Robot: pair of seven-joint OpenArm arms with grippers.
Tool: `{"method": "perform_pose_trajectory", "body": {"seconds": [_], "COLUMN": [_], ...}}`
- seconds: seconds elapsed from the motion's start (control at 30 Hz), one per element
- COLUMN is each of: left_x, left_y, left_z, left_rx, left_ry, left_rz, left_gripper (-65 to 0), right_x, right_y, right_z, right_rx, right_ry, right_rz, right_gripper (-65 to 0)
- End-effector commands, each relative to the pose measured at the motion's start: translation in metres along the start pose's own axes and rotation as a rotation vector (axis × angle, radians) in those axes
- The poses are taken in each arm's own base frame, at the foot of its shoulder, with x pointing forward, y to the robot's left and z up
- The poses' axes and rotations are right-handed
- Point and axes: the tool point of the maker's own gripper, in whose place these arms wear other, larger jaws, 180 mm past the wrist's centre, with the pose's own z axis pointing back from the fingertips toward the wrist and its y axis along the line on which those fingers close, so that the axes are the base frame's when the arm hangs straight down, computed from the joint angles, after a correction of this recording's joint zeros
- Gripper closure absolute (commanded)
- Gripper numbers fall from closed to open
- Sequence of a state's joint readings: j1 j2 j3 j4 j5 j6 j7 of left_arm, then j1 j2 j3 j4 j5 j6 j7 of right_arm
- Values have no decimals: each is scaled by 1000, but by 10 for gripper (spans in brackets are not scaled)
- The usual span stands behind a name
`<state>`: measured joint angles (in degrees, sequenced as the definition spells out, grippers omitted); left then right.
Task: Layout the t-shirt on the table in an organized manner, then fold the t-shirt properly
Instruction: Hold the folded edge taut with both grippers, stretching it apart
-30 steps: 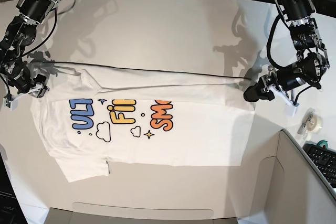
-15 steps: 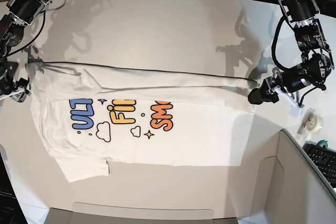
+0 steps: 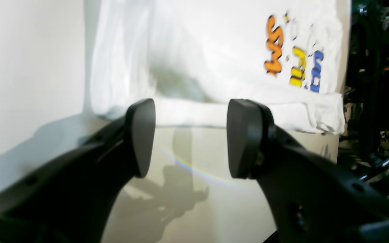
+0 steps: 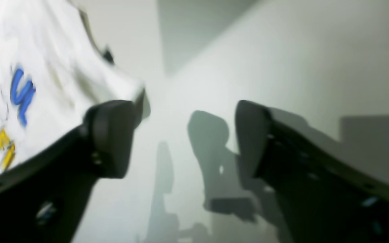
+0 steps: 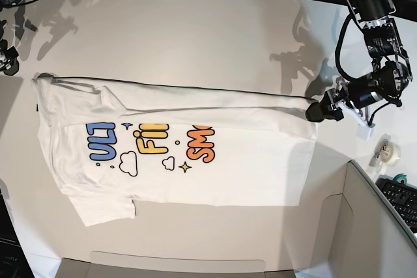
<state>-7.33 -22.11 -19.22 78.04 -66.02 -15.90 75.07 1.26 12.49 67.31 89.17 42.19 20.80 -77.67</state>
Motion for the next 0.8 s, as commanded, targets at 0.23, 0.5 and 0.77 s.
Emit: {"method": "perform_pose_trajectory", "body": {"seconds": [0.23,0.5,0.77], "left_x": [13,9,9], "left_y": [-7,-3,-3], "left_z": [6,7,7], "left_rx": [-14,-7,-8], "left_ry": [-21,-23,-23], "left_rz": [-28,-16,-18], "left_gripper": [-330,-330,-330], "right_x": [-1,-12,-23], "right_y": [25,58,67], "right_z": [-1,-19,-33], "right_rx": [122,213,195], "right_ry": [-47,-54,-57], "right_rz": [-43,-121,-153], "right_gripper": [-500,-500,-500]}}
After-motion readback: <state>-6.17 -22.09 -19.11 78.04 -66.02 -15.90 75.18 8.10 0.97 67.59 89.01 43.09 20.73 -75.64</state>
